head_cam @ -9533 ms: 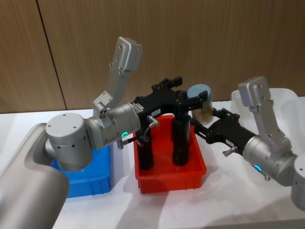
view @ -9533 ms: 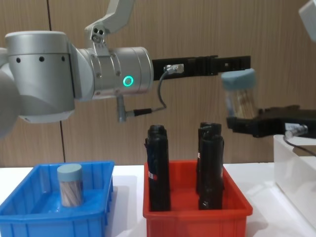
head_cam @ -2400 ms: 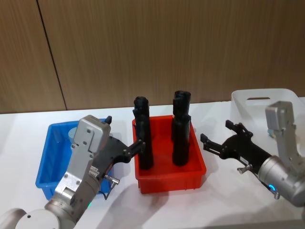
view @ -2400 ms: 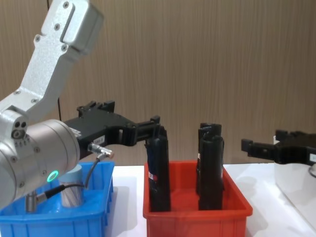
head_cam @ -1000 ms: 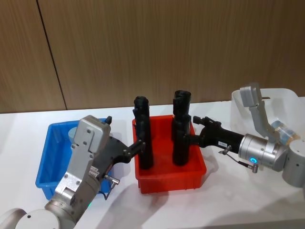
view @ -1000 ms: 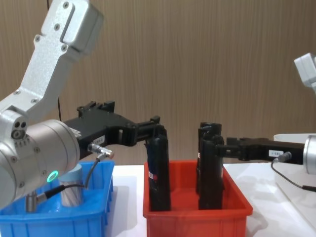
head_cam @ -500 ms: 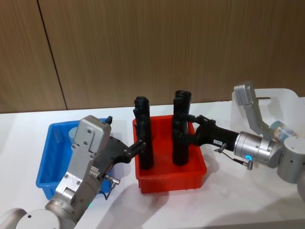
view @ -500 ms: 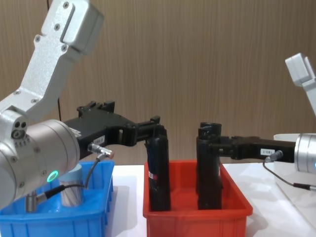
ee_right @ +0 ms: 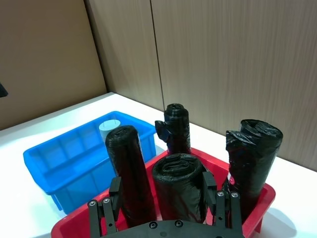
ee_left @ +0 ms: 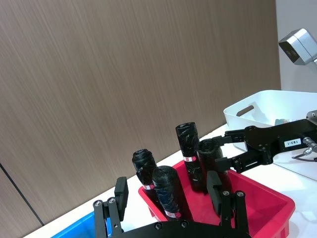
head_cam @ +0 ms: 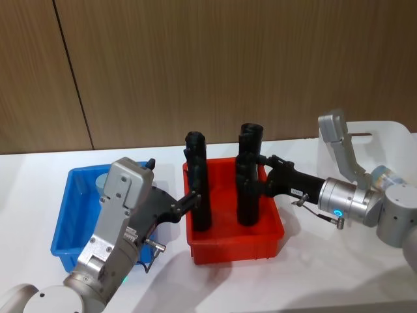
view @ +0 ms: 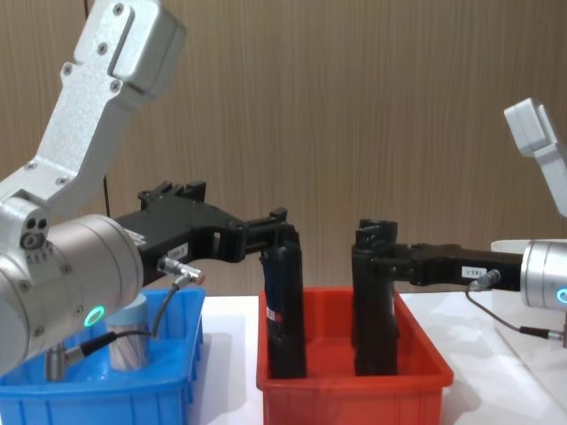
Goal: Pick the cotton swabs from the blue box and place them into the white box.
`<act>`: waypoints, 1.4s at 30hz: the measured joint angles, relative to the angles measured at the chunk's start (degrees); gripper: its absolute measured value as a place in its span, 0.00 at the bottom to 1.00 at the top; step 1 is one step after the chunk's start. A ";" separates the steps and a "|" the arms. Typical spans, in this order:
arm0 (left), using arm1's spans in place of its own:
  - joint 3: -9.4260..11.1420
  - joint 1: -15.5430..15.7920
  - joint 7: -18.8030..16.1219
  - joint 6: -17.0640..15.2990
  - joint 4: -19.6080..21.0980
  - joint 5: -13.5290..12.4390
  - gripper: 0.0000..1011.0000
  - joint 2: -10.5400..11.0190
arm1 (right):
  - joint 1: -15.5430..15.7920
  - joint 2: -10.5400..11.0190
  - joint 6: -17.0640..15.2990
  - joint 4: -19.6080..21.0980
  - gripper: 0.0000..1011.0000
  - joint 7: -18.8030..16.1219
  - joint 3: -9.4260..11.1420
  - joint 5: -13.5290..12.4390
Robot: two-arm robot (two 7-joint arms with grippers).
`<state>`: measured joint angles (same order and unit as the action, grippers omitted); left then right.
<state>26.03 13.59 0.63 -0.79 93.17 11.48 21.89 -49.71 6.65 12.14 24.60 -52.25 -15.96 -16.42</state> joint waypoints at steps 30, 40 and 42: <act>0.00 0.00 0.00 0.00 0.00 0.00 0.99 0.00 | -8.35 -2.40 6.99 -16.14 0.99 -1.02 0.18 1.04; 0.00 0.00 0.00 0.00 0.00 0.00 0.99 0.00 | -9.62 -3.27 7.94 -18.18 0.91 -2.24 -0.39 1.85; 0.00 0.00 0.00 0.00 0.00 0.00 0.99 0.00 | -9.83 -3.47 8.13 -18.53 0.86 -2.37 -0.54 1.97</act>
<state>26.02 13.59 0.63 -0.79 93.18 11.48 21.89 -59.54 3.18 20.26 6.07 -54.63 -16.50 -14.45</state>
